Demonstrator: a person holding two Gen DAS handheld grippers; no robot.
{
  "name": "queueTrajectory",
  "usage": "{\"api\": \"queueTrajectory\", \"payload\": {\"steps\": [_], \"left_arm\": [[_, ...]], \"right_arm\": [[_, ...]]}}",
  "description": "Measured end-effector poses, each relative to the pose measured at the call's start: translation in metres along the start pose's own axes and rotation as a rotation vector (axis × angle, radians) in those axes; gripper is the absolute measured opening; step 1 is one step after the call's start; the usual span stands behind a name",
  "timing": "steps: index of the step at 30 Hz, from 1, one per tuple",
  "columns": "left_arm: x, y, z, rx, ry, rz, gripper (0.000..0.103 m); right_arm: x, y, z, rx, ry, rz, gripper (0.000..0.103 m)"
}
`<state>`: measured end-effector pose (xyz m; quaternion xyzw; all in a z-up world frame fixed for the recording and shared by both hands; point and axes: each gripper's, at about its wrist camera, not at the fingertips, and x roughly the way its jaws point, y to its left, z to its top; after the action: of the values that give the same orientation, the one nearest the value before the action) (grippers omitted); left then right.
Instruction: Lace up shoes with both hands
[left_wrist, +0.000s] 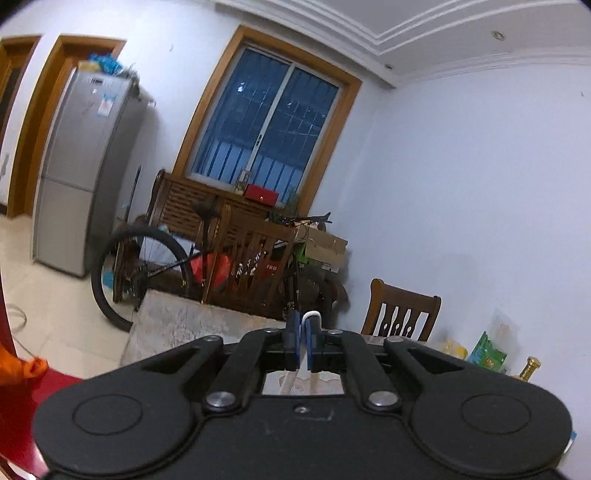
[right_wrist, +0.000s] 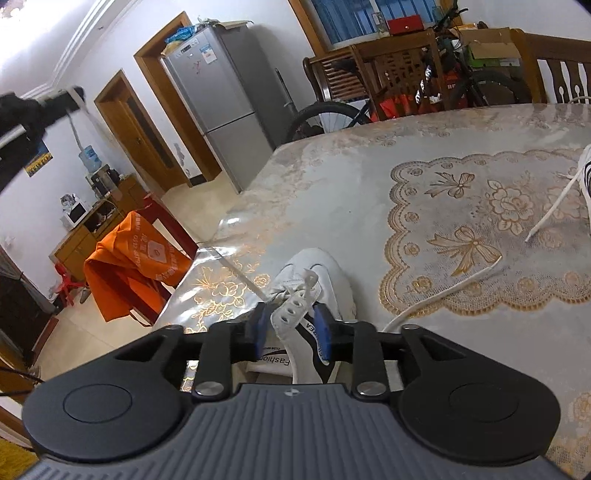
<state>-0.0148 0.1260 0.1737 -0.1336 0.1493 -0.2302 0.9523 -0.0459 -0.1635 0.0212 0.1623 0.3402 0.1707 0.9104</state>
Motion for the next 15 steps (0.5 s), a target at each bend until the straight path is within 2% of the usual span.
{"api": "queueTrajectory", "payload": {"steps": [4, 5, 7, 8, 9, 11, 15], "left_arm": [[0.001, 0.006, -0.009, -0.005, 0.036, 0.088, 0.004], [0.003, 0.011, -0.013, -0.015, 0.055, 0.126, 0.007], [0.009, 0.026, -0.027, -0.057, 0.134, 0.204, 0.033], [0.013, 0.032, -0.035, -0.077, 0.181, 0.228, 0.059], [0.016, 0.038, -0.044, -0.096, 0.231, 0.242, 0.068], [0.021, 0.045, -0.062, -0.12, 0.329, 0.266, 0.068], [0.029, 0.031, -0.099, -0.068, 0.518, 0.271, 0.07]], "right_arm": [[0.0, -0.002, -0.003, 0.015, 0.005, 0.003, 0.037], [0.0, -0.003, -0.003, 0.022, 0.009, -0.004, 0.038], [0.001, -0.006, -0.004, 0.043, 0.02, -0.02, 0.039], [0.002, -0.008, -0.005, 0.058, 0.027, -0.028, 0.039], [0.003, -0.011, -0.005, 0.072, 0.04, -0.039, 0.039], [0.006, -0.015, -0.007, 0.089, 0.067, -0.058, 0.039], [0.006, -0.015, -0.008, 0.06, 0.1, -0.06, 0.04]]}}
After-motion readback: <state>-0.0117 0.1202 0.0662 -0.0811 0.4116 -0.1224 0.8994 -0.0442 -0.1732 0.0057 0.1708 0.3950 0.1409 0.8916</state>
